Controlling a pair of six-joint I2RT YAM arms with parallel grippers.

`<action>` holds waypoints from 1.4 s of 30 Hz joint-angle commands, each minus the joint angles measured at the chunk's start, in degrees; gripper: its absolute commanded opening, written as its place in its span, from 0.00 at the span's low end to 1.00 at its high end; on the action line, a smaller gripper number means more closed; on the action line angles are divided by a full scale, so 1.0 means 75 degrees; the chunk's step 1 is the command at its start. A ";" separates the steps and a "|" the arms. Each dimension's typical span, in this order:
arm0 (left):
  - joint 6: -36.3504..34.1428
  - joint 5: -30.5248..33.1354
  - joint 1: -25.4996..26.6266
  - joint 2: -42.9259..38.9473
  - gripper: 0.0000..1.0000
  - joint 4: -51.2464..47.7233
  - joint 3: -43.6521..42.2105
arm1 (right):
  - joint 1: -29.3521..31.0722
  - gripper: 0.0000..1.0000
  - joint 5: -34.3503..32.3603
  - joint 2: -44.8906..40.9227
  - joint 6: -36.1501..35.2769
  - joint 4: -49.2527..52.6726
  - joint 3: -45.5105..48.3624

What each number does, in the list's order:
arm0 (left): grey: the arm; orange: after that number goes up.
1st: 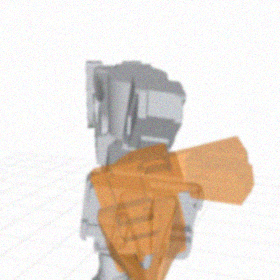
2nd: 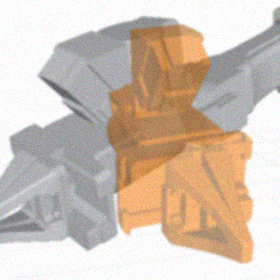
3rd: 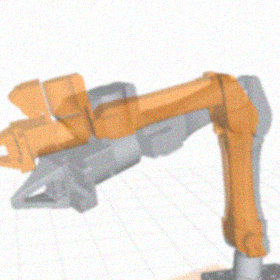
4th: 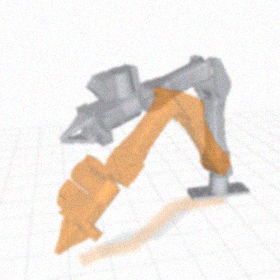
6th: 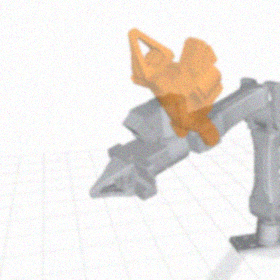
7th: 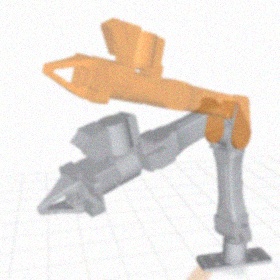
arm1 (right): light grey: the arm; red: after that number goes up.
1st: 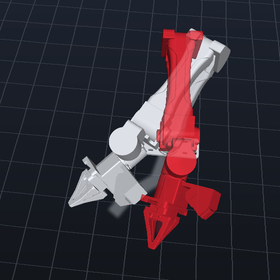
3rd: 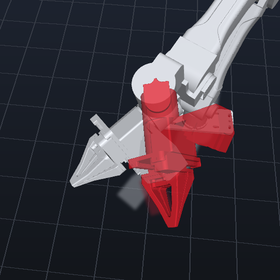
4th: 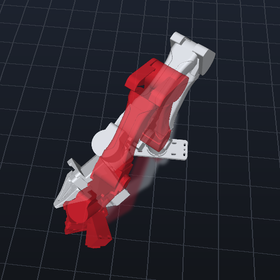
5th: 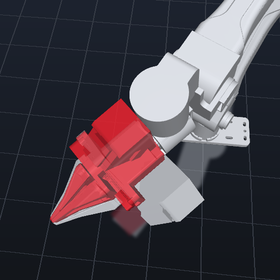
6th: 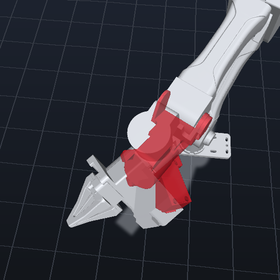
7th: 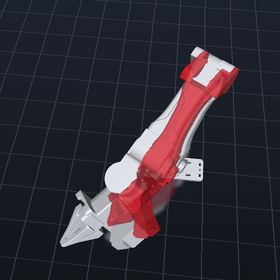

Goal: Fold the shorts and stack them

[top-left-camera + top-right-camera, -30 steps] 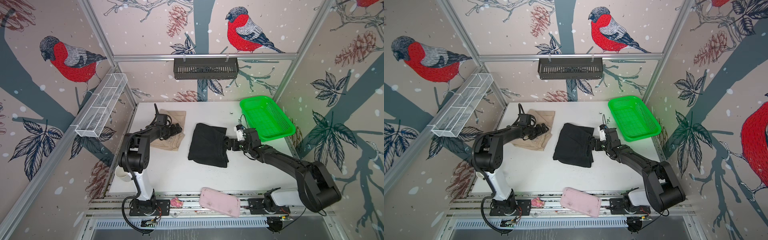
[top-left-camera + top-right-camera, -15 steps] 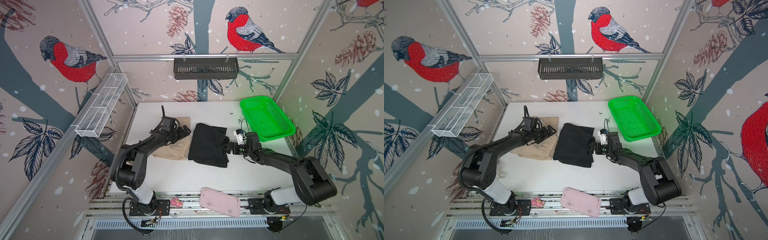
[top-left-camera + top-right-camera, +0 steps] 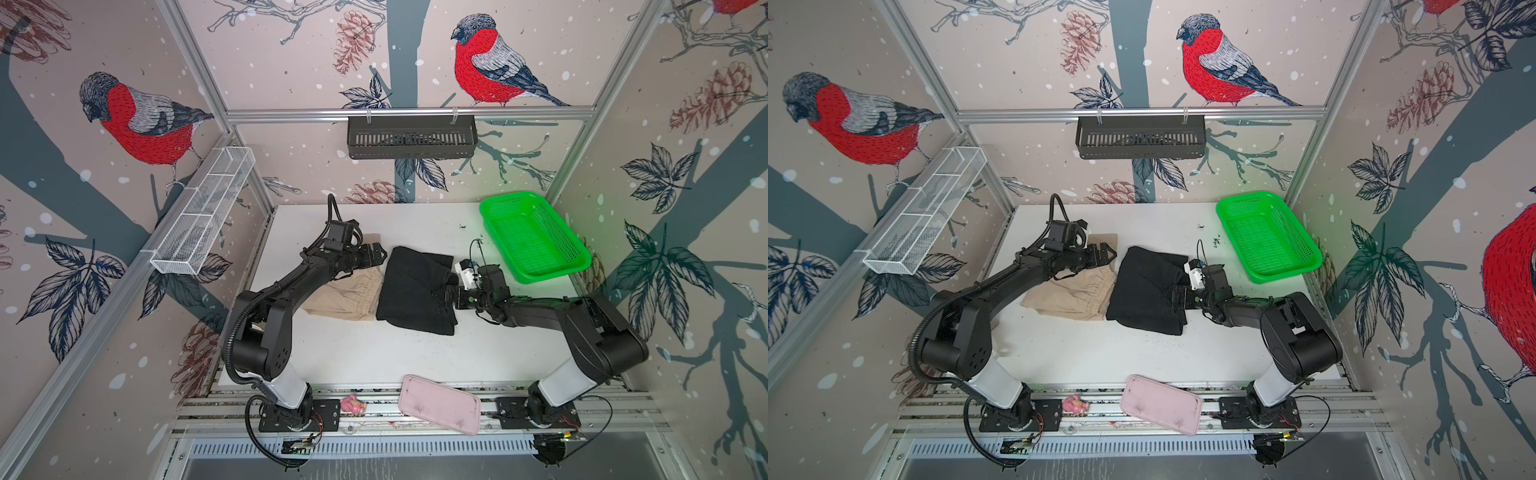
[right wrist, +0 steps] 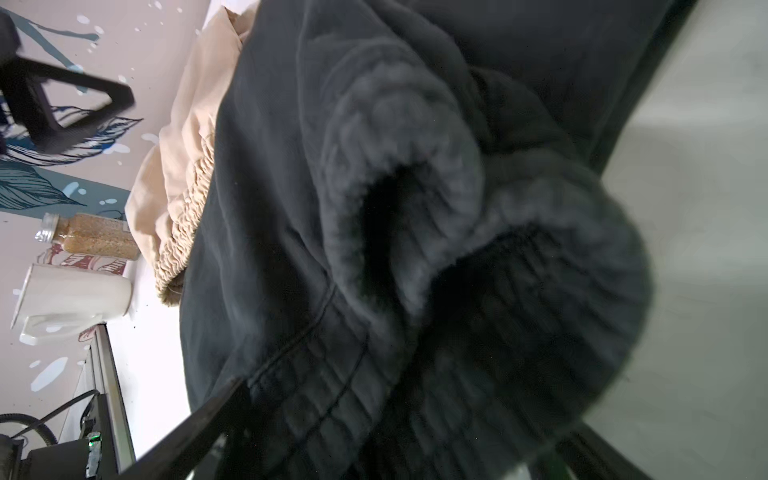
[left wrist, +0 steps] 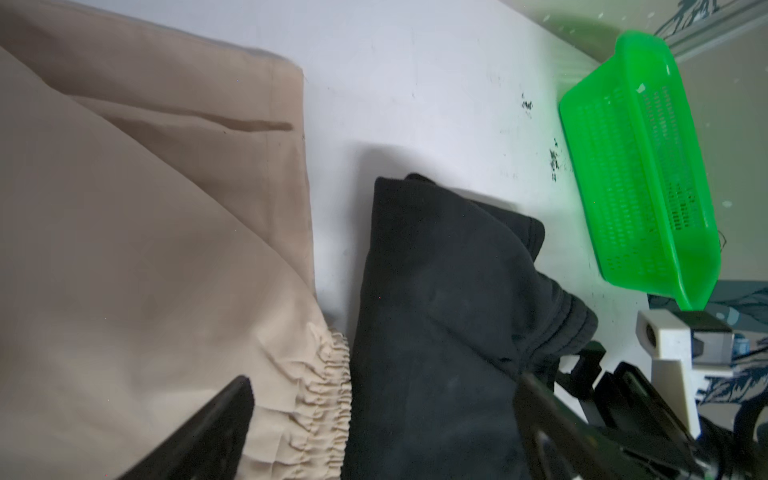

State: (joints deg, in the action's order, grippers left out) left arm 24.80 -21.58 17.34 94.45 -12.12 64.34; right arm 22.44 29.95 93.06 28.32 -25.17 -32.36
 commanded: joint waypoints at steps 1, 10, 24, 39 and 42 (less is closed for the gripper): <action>-0.0625 -0.0323 0.0201 0.0133 0.97 0.0114 0.0008 | 0.0020 0.94 0.0117 0.0308 0.0241 -0.0315 -0.0053; -0.0834 -0.0505 0.0622 0.0608 0.98 0.0187 0.0246 | -0.0147 0.50 0.0637 0.0961 0.0583 -0.0957 -0.0109; -0.1112 -0.0861 0.1215 0.1677 0.96 0.0418 0.0617 | -0.1150 0.06 0.0963 0.0497 0.0174 0.0075 0.0187; -0.0829 -0.0978 0.1717 0.2153 0.67 0.0711 0.0606 | -0.1137 0.06 0.1489 0.0571 0.0601 -0.0780 0.0471; -0.0792 -0.0898 0.1739 0.2131 0.36 0.0618 0.0638 | -0.1019 0.06 0.1478 0.0497 0.0602 -0.0804 0.0473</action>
State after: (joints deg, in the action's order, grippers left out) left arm 18.28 -26.94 30.13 110.43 -8.40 68.71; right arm 14.11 39.46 97.03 31.75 -31.59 -29.02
